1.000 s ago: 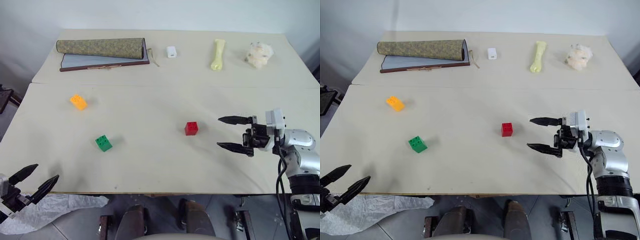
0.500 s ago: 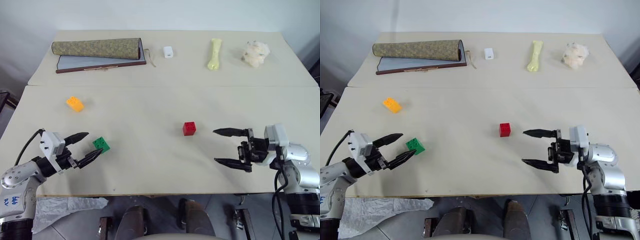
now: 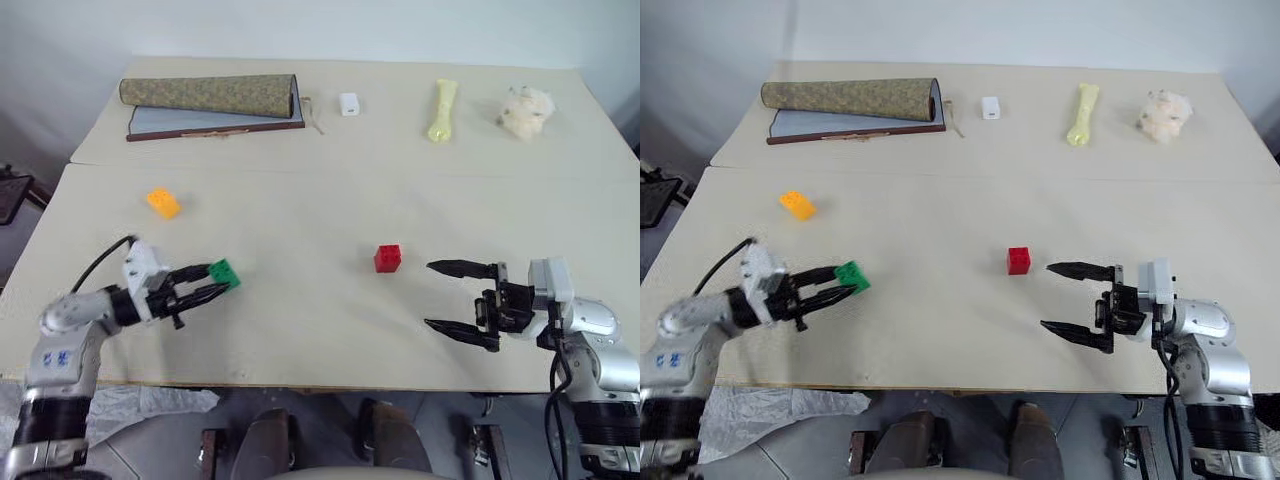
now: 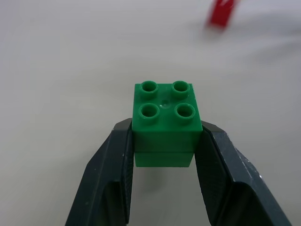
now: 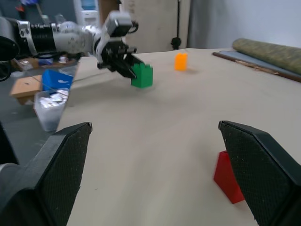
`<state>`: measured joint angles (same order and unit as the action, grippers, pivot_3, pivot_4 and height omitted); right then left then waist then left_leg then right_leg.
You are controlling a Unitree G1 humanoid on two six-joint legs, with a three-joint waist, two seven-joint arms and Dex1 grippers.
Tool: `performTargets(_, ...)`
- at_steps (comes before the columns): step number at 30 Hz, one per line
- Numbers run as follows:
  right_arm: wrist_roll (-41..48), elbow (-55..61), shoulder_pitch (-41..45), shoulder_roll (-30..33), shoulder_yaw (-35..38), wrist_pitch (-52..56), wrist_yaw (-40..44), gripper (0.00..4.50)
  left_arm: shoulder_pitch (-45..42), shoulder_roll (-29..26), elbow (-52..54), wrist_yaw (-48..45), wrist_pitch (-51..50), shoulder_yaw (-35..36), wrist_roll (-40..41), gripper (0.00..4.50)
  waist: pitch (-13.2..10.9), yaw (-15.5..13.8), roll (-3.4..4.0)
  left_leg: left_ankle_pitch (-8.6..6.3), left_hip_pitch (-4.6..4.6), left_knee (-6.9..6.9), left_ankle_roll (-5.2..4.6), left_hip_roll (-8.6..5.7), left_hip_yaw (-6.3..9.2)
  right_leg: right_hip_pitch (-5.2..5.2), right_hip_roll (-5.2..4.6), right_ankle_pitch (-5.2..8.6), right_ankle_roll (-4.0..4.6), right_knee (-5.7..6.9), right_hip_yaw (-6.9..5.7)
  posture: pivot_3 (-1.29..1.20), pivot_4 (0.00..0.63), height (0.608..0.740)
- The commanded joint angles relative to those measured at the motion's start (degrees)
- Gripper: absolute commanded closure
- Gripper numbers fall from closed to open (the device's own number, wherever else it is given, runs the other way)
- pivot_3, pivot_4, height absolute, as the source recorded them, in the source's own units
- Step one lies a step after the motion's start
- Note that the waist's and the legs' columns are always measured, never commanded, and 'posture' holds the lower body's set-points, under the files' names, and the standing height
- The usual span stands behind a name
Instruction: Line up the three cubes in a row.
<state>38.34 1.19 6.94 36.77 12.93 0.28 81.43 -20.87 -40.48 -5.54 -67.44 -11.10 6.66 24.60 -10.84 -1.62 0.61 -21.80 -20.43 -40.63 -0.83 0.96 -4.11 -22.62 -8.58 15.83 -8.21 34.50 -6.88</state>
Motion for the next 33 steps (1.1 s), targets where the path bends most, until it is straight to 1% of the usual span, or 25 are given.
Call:
performTargets(1,1.6,3.4,-1.8,1.6,3.9,0.8,-2.0,0.0,-8.2,1.0,-4.1,-6.2,2.4,-7.0,-3.4,3.03,0.0,0.2,0.01,0.0,0.0,0.0,0.0,-0.01,-0.03,0.0,0.0,0.0,0.0,-0.01,0.02,0.0,0.15,0.74)
performTargets(2,1.5,3.8,-2.6,2.0,4.4,0.9,-2.2,0.0,-11.3,2.3,-7.4,-7.2,3.9,-9.0,-4.8,3.03,0.0,0.2,0.03,0.0,0.03,0.02,-0.01,-0.03,-0.06,0.01,0.0,0.0,0.0,-0.02,0.03,0.0,0.15,0.74)
performTargets(4,1.4,4.9,-4.9,2.2,5.8,0.8,-2.9,0.0,-19.3,7.4,-17.0,-8.9,8.1,-13.4,-8.4,3.03,0.0,0.1,0.03,0.0,0.05,0.09,-0.01,-0.04,-0.11,0.01,0.02,0.0,-0.01,-0.06,0.03,0.0,0.15,0.74)
performTargets(6,1.5,6.2,-7.6,2.0,7.1,0.2,-3.3,0.0,-25.2,12.0,-26.1,-10.9,11.8,-16.0,-10.8,3.03,0.0,0.1,-0.03,0.01,0.0,0.08,-0.04,-0.05,-0.12,0.01,0.06,0.0,-0.02,-0.12,-0.04,0.0,0.15,0.74)
performTargets(8,1.6,7.9,-10.3,1.4,8.2,-0.4,-4.1,0.0,-29.9,15.9,-35.4,-11.5,16.5,-17.8,-13.9,3.03,0.0,0.2,-0.09,0.02,-0.04,0.09,-0.07,-0.05,-0.17,0.01,0.05,-0.04,-0.1,-0.22,-0.01,0.0,0.15,0.74)
performTargets(11,1.8,10.4,-13.9,0.6,9.7,-0.9,-5.6,0.0,-34.6,19.7,-46.4,-10.4,22.9,-19.5,-17.9,3.03,0.0,0.5,-0.13,0.03,-0.09,0.15,-0.09,-0.05,-0.19,-0.01,0.07,-0.07,-0.15,-0.37,-0.02,0.0,0.15,0.74)
performTargets(16,2.3,12.8,-18.2,-0.3,11.6,-1.8,-7.3,0.0,-38.0,22.3,-55.2,-9.5,28.5,-18.1,-20.0,3.03,-0.1,0.5,-0.16,0.04,-0.07,0.27,-0.11,-0.03,-0.23,-0.02,0.06,-0.09,-0.18,-0.43,0.0,0.0,0.15,0.74)
performTargets(18,2.3,13.0,-20.3,-1.0,12.4,-2.7,-7.3,0.0,-38.4,23.0,-57.0,-9.1,30.0,-17.8,-20.7,3.03,0.0,0.2,-0.18,0.04,-0.07,0.27,-0.12,-0.04,-0.22,-0.02,0.06,-0.1,-0.2,-0.43,0.0,0.0,0.15,0.74)
performTargets(22,2.1,11.9,-21.5,-1.6,12.7,-3.9,-7.2,0.0,-38.9,23.7,-59.6,-8.0,32.0,-17.0,-21.9,3.03,0.0,0.2,-0.19,0.04,-0.07,0.26,-0.16,-0.06,-0.21,0.02,0.04,-0.13,-0.25,-0.48,0.02,0.0,0.15,0.74)
performTargets(25,1.9,10.2,-21.3,-1.6,12.2,-4.7,-6.3,0.0,-39.0,23.4,-59.3,-11.3,31.3,-15.2,-20.1,2.0,0.0,0.2,-0.19,0.06,-0.05,0.24,-0.19,-0.06,-0.21,0.06,0.05,-0.15,-0.28,-0.49,0.03,0.0,0.15,0.74)
performTargets(28,1.7,8.9,-19.4,-1.8,10.8,-5.2,-6.0,0.0,-39.2,22.3,-58.1,-12.0,31.2,-12.7,-18.4,1.15,0.0,0.2,-0.19,0.05,-0.08,0.24,-0.2,-0.06,-0.21,0.03,0.05,-0.15,-0.28,-0.5,0.03,0.0,0.15,0.74)
performTargets(29,1.7,8.6,-18.1,-2.0,9.8,-5.2,-5.9,0.0,-38.6,21.2,-56.5,-13.0,30.9,-11.5,-17.4,0.88,0.0,0.2,-0.2,0.05,-0.08,0.24,-0.2,-0.06,-0.21,0.03,0.05,-0.15,-0.28,-0.51,0.03,0.0,0.15,0.74)
performTargets(31,1.6,8.1,-15.8,-2.4,8.3,-5.1,-5.7,0.0,-37.0,19.0,-52.8,-15.0,29.2,-9.7,-15.4,0.88,-0.1,0.7,-0.2,0.06,-0.08,0.24,-0.19,-0.04,-0.21,-0.01,0.05,-0.15,-0.28,-0.5,0.03,0.0,0.15,0.74)
performTargets(33,1.5,7.8,-13.2,-2.6,6.2,-4.4,-5.5,0.0,-32.4,15.6,-44.9,-15.9,26.6,-7.6,-12.9,0.88,0.0,1.3,-0.19,0.06,-0.07,0.25,-0.19,-0.02,-0.2,-0.01,0.06,-0.14,-0.26,-0.45,0.03,0.0,0.15,0.74)
